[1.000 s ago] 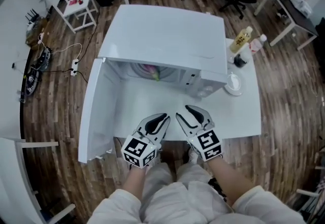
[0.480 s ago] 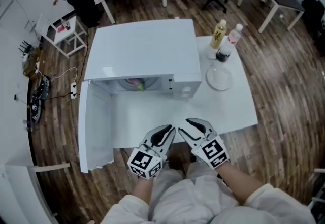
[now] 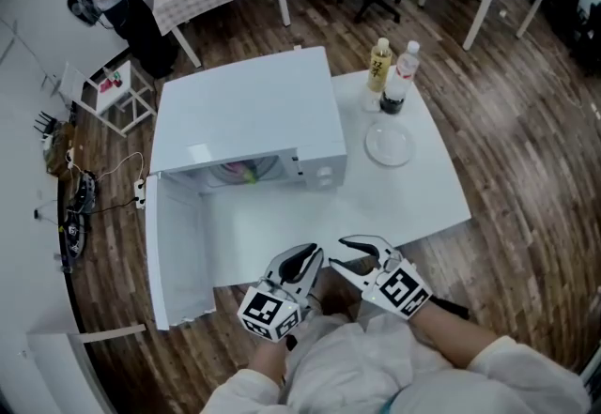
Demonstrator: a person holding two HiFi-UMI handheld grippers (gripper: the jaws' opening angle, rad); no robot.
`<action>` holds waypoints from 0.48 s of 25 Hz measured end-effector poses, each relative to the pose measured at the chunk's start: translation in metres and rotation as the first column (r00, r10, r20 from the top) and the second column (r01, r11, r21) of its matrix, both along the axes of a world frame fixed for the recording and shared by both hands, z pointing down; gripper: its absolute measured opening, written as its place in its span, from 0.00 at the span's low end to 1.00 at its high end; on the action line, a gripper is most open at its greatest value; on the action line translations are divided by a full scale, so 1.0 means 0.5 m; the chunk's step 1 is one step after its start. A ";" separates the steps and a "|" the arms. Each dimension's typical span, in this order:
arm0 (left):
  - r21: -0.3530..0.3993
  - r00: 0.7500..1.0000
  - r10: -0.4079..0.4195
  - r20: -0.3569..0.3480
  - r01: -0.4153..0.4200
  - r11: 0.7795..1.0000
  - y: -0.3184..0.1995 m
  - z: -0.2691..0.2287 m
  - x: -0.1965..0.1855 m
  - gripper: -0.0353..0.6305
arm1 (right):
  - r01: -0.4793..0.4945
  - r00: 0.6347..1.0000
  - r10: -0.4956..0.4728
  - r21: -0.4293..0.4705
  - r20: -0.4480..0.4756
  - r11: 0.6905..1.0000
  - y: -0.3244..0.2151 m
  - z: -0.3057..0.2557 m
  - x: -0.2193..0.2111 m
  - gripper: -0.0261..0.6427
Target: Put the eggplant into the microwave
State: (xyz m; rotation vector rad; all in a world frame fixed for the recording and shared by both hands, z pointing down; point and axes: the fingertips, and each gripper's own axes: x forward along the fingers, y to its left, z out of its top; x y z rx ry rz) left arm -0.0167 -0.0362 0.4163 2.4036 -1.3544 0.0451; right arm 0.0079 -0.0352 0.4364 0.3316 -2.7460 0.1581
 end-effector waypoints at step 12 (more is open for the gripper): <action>0.015 1.000 0.004 0.024 -0.004 1.000 -0.001 -0.044 -0.019 0.11 | 0.202 0.966 -0.185 -0.079 0.182 0.976 0.018 -0.114 0.022 0.18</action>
